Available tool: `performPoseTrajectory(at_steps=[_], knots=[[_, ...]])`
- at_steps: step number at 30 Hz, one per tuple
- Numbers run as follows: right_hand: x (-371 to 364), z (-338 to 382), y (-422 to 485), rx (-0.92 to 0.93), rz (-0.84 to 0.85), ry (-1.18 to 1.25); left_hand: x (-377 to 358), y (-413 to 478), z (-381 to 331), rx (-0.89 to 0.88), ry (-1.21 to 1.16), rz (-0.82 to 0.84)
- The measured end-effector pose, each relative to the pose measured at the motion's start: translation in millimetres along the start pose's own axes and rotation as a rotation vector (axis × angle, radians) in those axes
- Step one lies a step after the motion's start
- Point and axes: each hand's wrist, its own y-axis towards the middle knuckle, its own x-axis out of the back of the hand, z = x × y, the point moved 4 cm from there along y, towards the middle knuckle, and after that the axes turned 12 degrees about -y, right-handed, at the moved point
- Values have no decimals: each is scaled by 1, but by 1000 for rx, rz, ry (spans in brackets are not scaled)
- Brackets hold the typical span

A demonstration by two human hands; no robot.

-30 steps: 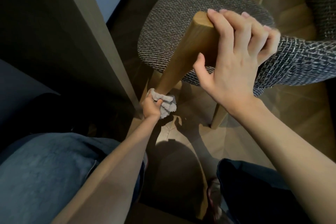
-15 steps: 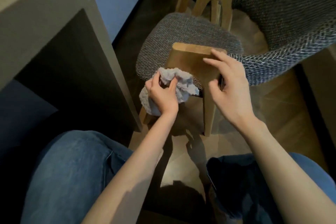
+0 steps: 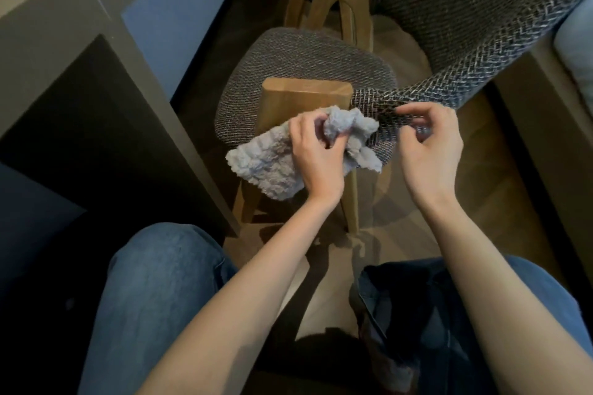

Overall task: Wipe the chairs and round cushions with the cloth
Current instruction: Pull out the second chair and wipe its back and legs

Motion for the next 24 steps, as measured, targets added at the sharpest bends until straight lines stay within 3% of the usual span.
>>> performPoseTrajectory(at_steps=[9, 14, 24], knots=[[-16, -27, 7, -4, 163, -89, -20, -31, 36, 159, -6, -148], [-17, -43, 9, 20, 191, -55, -29, -50, 87, 443, -16, -31], [-84, -123, -38, -398, 589, -110, -34, -62, 104, 412, 72, 12]])
